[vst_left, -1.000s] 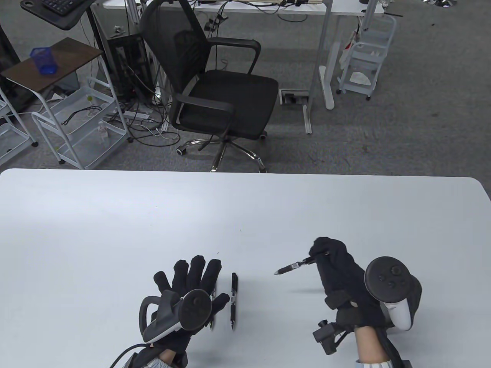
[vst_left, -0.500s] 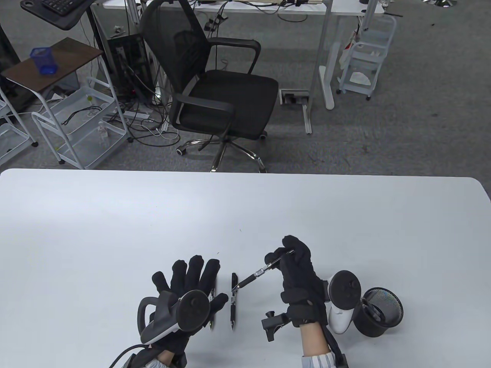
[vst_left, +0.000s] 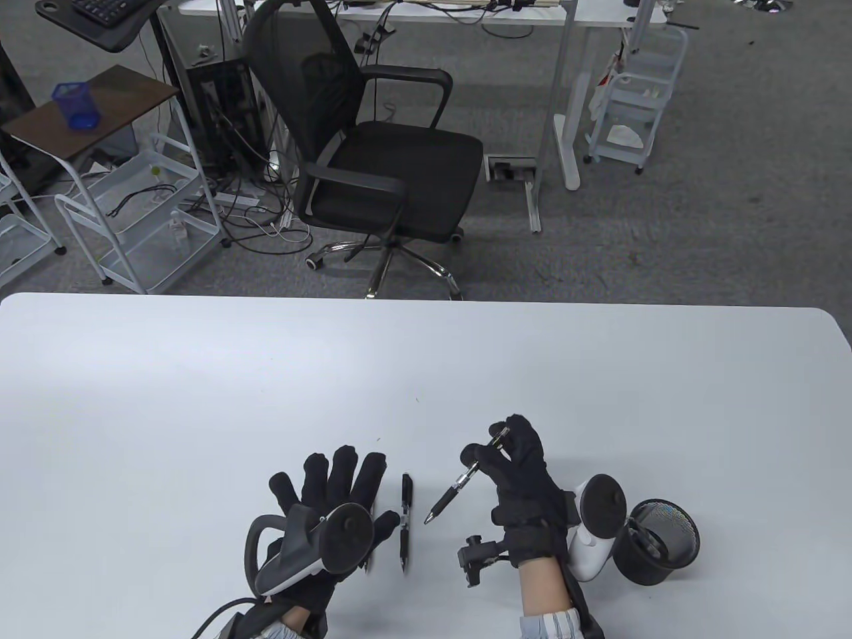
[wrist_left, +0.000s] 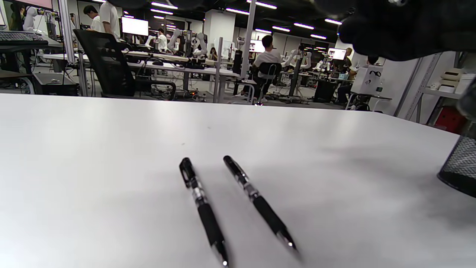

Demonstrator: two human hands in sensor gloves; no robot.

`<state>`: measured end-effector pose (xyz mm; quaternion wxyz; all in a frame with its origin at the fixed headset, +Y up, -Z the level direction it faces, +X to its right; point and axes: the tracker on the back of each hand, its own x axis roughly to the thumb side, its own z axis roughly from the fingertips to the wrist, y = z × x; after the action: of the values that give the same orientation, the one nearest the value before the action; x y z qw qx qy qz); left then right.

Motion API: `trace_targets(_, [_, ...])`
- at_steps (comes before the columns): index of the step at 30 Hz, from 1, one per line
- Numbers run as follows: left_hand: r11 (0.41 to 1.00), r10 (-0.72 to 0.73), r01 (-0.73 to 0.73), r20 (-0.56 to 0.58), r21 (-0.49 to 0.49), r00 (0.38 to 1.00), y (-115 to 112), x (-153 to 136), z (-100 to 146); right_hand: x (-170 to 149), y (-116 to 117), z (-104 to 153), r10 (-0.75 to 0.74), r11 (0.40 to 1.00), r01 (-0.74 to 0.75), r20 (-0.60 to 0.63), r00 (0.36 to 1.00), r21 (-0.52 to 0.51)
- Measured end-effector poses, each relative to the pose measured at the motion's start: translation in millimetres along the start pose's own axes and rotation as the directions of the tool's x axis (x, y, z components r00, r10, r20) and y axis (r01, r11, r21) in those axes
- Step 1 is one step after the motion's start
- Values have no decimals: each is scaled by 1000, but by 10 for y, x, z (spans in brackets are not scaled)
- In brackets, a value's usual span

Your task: Press to open click pens

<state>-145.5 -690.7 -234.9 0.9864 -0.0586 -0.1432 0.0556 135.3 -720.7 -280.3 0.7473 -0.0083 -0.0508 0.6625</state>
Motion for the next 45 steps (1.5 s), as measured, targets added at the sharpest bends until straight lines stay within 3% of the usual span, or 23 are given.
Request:
trace_targets(6, [1000, -11, 11, -4, -6, 1000, -24, 11, -8, -128, 3, 8, -235, 971, 239, -126, 964, 13])
trace_targets(10, [1000, -6, 6, -3, -5, 1000, -25, 4, -1, -107, 79, 15, -317, 942, 328, -132, 939, 73])
trace_targets(15, [1000, 1, -1, -5, -3, 1000, -19, -8, 1, -123, 155, 9, -465, 853, 483, -133, 875, 197])
trace_targets(17, [1000, 2, -2, -3, -5, 1000, -21, -5, 0, -161, 166, 4, -509, 828, 528, -143, 849, 189])
trace_targets(21, [1000, -1, 1, 1, -11, 1000, -21, 7, 2, -206, 192, -7, -554, 792, 575, -153, 818, 207])
trace_targets(28, [1000, 4, -4, 1, -10, 1000, -15, 4, 3, -224, 247, 29, -583, 783, 598, -134, 802, 174])
trace_targets(32, [1000, 2, -2, 1, -10, 1000, -14, 6, 3, -298, 298, 50, -669, 689, 698, -201, 716, 194])
trace_targets(37, [1000, 0, 0, 1, -12, 1000, -13, 9, 4, -376, 308, 81, -710, 642, 753, -259, 655, 145])
trace_targets(45, [1000, 0, 0, 1, -13, 1000, -13, 14, 6, -386, 297, 106, -709, 633, 757, -271, 651, 162])
